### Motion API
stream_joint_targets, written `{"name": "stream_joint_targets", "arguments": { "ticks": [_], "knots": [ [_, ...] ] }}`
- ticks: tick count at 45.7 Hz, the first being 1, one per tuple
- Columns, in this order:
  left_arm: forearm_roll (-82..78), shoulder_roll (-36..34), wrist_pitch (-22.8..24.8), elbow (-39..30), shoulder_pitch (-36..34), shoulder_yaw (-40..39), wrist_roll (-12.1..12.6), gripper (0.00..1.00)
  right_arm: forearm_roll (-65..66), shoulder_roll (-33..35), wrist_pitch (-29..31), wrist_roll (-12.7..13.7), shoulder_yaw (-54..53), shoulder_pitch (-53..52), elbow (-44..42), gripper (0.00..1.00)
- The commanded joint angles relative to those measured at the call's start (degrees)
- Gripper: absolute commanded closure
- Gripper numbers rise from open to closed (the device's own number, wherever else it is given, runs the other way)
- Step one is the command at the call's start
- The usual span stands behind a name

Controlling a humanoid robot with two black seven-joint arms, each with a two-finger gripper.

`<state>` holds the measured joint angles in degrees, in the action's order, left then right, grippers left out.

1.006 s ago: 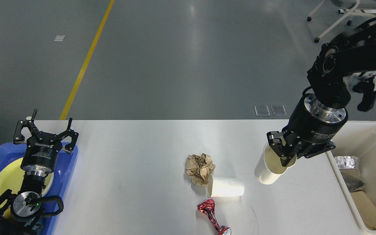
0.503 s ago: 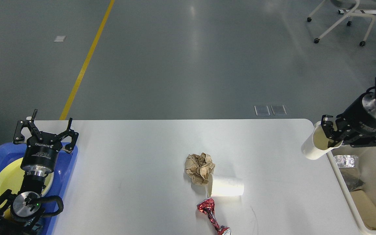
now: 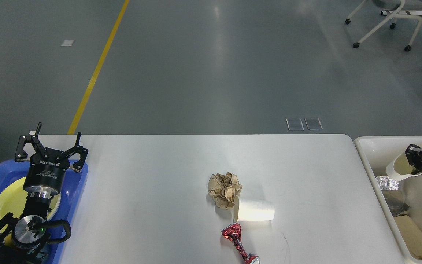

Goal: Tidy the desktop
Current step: 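Lower the cup into the bin and open the right gripper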

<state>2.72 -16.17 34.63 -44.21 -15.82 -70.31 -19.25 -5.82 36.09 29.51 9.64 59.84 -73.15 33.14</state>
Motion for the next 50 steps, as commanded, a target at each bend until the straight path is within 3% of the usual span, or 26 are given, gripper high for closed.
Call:
{"name": "stream_joint_targets", "arguments": {
  "ticks": [1, 11, 17, 29, 49, 50],
  "knots": [
    [0.0, 0.0, 0.0, 0.0, 0.0, 0.0, 0.0, 0.04, -0.16, -2.33, -8.22, 0.03, -5.34, 12.75, -10.98, 1.0],
    [0.0, 0.0, 0.0, 0.0, 0.0, 0.0, 0.0, 0.04, -0.86, -11.91, -28.35, 0.11, -7.98, 29.81, -21.71, 1.0],
    [0.0, 0.0, 0.0, 0.0, 0.0, 0.0, 0.0, 0.04, -0.95, -16.75, -34.86, 0.73, -7.98, 33.95, -24.53, 1.0],
    [0.0, 0.0, 0.0, 0.0, 0.0, 0.0, 0.0, 0.04, -1.04, -19.13, -40.06, 4.77, -10.62, 37.73, -25.15, 1.0],
    [0.0, 0.0, 0.0, 0.0, 0.0, 0.0, 0.0, 0.04, -0.95, -18.6, -40.14, 4.86, -11.23, 38.61, -24.97, 1.0],
    [0.0, 0.0, 0.0, 0.0, 0.0, 0.0, 0.0, 0.04, -1.04, -18.51, -40.23, 4.86, -11.23, 38.7, -24.97, 0.86]
  ]
}}
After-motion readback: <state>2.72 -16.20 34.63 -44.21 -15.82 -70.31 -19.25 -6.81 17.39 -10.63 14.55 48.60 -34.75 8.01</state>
